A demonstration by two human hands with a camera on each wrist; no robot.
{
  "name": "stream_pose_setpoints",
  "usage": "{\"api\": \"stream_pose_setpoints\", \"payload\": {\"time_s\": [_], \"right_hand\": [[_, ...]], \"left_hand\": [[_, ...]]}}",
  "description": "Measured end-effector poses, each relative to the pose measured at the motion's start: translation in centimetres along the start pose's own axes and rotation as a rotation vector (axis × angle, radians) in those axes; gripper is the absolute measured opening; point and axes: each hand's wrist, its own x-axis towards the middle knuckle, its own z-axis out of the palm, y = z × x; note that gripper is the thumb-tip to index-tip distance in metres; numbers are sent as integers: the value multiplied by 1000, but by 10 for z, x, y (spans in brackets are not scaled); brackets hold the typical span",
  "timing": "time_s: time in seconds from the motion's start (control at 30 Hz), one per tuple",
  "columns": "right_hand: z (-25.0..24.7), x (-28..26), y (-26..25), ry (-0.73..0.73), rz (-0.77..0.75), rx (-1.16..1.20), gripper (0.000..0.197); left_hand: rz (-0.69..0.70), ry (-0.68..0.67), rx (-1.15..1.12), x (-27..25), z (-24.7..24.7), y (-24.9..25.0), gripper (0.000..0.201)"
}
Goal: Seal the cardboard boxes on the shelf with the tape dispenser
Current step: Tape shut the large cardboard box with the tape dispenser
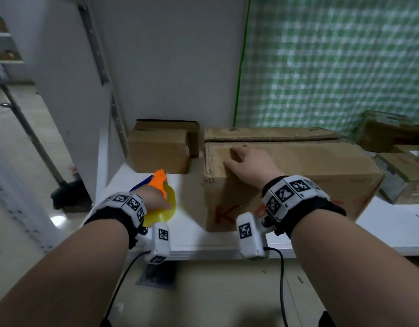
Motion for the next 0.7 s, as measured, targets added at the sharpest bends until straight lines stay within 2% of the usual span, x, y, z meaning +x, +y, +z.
{"api": "stream_pose_setpoints", "payload": {"time_s": [0.03,0.2,0.3,0.4,0.47,0.53,0.6,0.63,0.7], "right_hand": [[5,1,-2,-16,-11,-33,53],[9,3,1,-8,6,-13,55],[5,4,2,-30,1,1,57],[1,1,2,-44,-10,31,58],[-3,-1,1,-47,-3,97,56],[-9,-5,0,-47,30,248,51],[-13,-8,0,-17,82,456,45],[-15,-9,0,16,109,577,41],[-18,-10,0,95,164,794,34]], "left_hand": [[12,20,20,2,5,-3,78],[-13,33,100,10,21,-9,87],[25,73,164,15,23,-8,78],[58,199,61,15,15,-9,50],[56,225,-126,16,3,-16,44],[40,177,-571,6,-9,-20,33],[36,101,-1048,-15,-24,-16,8],[51,83,-1188,-24,-34,-13,7],[158,54,-1327,-44,-54,-2,12]]}}
